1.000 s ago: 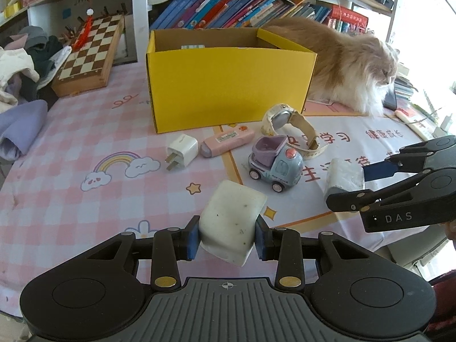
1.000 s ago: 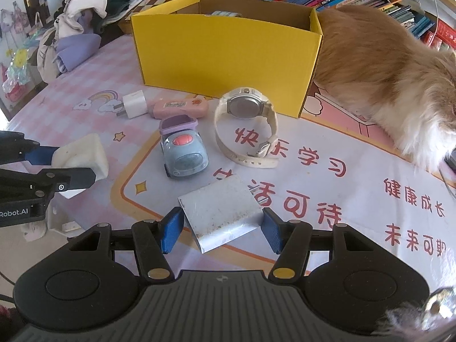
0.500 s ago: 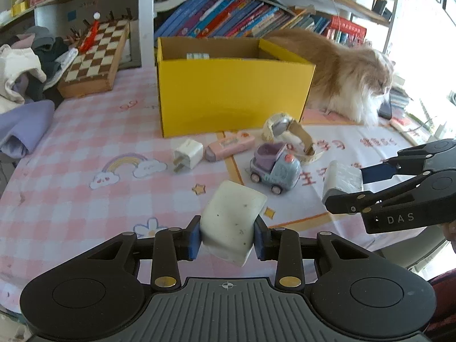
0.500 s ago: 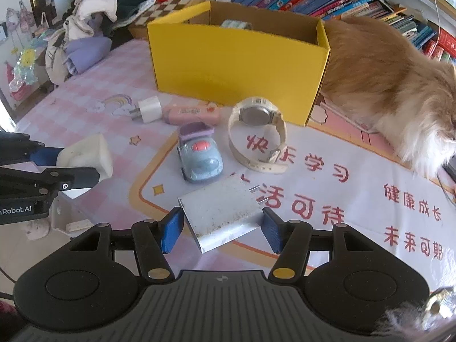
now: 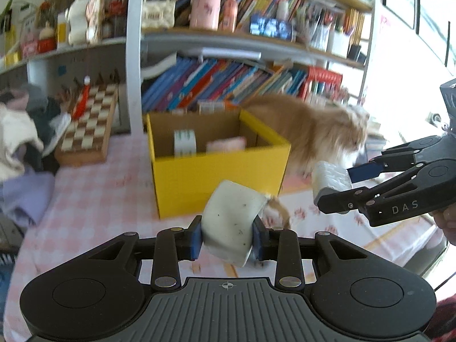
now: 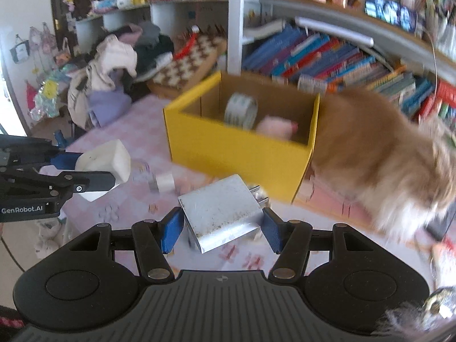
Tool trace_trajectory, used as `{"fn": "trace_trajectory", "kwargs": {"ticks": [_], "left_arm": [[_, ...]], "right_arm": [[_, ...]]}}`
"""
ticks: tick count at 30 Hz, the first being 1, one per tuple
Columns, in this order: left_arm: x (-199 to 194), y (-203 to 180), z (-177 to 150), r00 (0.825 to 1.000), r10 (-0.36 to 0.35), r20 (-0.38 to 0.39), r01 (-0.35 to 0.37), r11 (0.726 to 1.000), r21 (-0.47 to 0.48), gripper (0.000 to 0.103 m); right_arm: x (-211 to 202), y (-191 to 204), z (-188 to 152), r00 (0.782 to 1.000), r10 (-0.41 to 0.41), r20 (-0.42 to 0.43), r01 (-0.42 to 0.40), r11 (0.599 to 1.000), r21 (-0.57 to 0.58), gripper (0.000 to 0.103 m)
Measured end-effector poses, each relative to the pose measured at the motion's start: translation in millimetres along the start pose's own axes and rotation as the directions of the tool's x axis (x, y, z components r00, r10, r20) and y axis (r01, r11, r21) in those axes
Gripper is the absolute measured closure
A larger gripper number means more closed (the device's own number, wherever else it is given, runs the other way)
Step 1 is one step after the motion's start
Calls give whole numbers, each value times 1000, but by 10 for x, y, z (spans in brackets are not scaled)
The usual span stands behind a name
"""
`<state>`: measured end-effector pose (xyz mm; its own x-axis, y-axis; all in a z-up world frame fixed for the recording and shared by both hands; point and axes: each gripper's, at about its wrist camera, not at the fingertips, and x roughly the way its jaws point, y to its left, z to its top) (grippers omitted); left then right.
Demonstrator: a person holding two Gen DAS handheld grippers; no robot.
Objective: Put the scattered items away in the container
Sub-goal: 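Lift the foam cube and white block and carry both toward the yellow box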
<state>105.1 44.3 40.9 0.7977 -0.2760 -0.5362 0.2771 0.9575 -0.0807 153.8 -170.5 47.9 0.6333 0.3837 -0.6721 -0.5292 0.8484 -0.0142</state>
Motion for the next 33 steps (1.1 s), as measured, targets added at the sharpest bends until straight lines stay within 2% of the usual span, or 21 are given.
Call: {"fn": "trace_trajectory", "kwargs": {"ticks": [6, 12, 19, 27, 33], "left_arm": [[-41, 13, 250, 999, -8, 41, 8, 1000, 0, 71], [15, 2, 425, 999, -3, 51, 2, 1000, 22, 71], [192, -5, 720, 997, 9, 82, -11, 1000, 24, 71], [535, 19, 1057, 994, 48, 102, -51, 998, 33, 71], [839, 58, 1273, 992, 98, 78, -98, 995, -3, 71]], "right_arm": [[-145, -41, 294, 998, 16, 54, -13, 998, -55, 46], [-153, -123, 473, 997, 50, 66, -43, 994, -103, 46], [-141, -380, 752, 989, 66, 131, -47, 989, -141, 46], [116, -749, 1080, 982, 74, 171, -51, 990, -135, 46], [399, -983, 1351, 977, 101, 186, -79, 989, -121, 46]]}}
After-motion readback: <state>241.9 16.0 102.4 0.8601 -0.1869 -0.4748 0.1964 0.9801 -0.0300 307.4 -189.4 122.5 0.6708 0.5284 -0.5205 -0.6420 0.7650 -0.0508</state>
